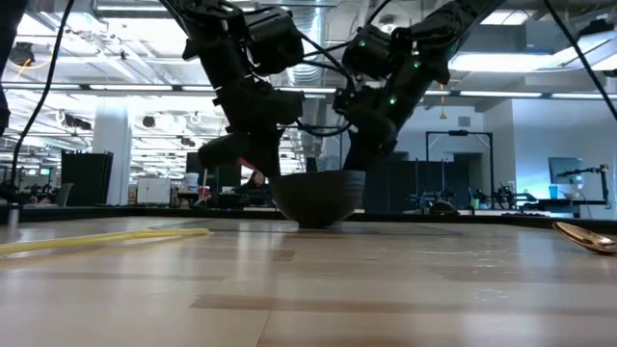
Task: Pick & Place Utensil
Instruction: Put the orange fork into the black bowl, then put the green spoon into the black bowl
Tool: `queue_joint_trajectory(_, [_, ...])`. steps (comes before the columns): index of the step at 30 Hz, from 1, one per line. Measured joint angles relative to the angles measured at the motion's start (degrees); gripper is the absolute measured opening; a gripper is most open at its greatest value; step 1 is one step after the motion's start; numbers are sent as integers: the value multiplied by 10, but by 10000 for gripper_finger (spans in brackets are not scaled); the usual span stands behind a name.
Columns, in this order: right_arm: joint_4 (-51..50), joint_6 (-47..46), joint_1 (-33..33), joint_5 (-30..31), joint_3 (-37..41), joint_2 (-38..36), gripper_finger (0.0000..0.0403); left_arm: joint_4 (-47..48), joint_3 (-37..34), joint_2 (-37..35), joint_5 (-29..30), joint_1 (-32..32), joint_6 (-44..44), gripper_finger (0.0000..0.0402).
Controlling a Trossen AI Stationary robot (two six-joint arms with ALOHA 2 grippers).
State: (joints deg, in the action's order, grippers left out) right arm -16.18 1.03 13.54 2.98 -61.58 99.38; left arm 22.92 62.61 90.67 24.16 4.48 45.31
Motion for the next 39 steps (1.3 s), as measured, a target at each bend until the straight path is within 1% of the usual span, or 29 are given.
queue_joint_trajectory(6, [2,0,1,0,-1,22,117,-15,0,-2,-2,0,23,4])
queue_joint_trajectory(15, [0,2,1,0,-1,21,117,-20,-1,-2,-2,0,25,9])
queue_joint_trajectory(18, [0,4,5,-1,-1,21,117,-23,-1,-2,-2,0,29,27])
queue_joint_trajectory(21, [1,4,5,0,-1,21,117,-26,-1,-1,-2,0,52,52])
queue_joint_trajectory(27, [-1,4,5,0,-1,21,117,-46,-1,-1,2,-4,54,89])
queue_joint_trajectory(30, [-3,4,5,0,0,21,117,-53,-1,-1,29,-17,54,99])
queue_joint_trajectory(35, [-2,4,5,0,0,21,117,-54,-2,-2,111,-52,52,109])
queue_joint_trajectory(39, [0,4,5,0,0,21,117,-54,-2,-2,136,-87,25,111])
